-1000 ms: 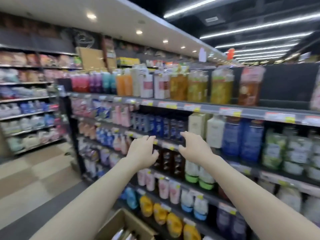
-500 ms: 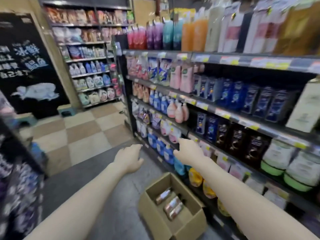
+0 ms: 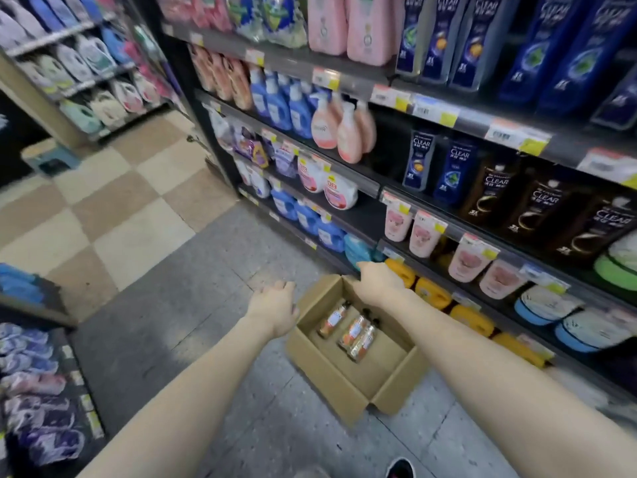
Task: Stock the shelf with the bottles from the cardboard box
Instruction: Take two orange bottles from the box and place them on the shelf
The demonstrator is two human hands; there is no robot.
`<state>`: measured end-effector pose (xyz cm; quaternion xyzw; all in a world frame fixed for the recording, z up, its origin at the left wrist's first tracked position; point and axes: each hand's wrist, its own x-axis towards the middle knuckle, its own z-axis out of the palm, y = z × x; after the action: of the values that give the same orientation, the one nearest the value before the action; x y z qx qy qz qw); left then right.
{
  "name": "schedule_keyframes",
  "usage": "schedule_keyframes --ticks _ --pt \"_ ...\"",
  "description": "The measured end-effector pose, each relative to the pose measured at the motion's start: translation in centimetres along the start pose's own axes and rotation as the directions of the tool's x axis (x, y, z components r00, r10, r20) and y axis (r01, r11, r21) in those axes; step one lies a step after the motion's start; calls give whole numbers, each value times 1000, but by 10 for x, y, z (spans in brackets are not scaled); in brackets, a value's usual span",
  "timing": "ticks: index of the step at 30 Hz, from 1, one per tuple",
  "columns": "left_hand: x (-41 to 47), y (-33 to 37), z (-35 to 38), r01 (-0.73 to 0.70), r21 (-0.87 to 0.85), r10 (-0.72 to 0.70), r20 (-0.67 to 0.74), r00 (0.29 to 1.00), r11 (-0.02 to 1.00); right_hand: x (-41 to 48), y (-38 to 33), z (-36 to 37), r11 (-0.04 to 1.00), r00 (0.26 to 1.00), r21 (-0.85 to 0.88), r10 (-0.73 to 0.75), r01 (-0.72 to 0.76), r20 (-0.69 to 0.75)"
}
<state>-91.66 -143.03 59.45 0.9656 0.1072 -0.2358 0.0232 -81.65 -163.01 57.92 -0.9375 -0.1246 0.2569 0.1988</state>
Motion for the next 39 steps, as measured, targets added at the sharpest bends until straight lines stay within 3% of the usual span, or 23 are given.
schedule_keyframes --ticks 7,12,16,19,23,25,34,39 --pt "151 2 26 -222 49 209 191 959 974 94 39 40 942 951 135 302 -307 57" --pt "272 -1 35 -359 -1 348 251 903 933 151 52 83 812 837 215 543 -543 67" --pt "326 -6 72 -388 -44 379 345 859 921 185 56 119 724 752 206 642 -658 148" --pt "357 -5 116 -319 -133 344 436 831 938 204 62 143 688 737 267 649 -675 188" --pt "398 -1 190 -18 -307 202 578 791 951 228 89 186 598 688 358 687 -717 231" --pt "413 1 226 53 -345 169 581 796 937 238 107 213 560 662 369 701 -742 265" --pt "484 19 377 -106 -181 186 512 838 978 305 209 385 326 519 469 769 -821 374" --pt "524 40 468 -140 -226 234 473 849 964 353 265 488 334 545 508 762 -794 351"
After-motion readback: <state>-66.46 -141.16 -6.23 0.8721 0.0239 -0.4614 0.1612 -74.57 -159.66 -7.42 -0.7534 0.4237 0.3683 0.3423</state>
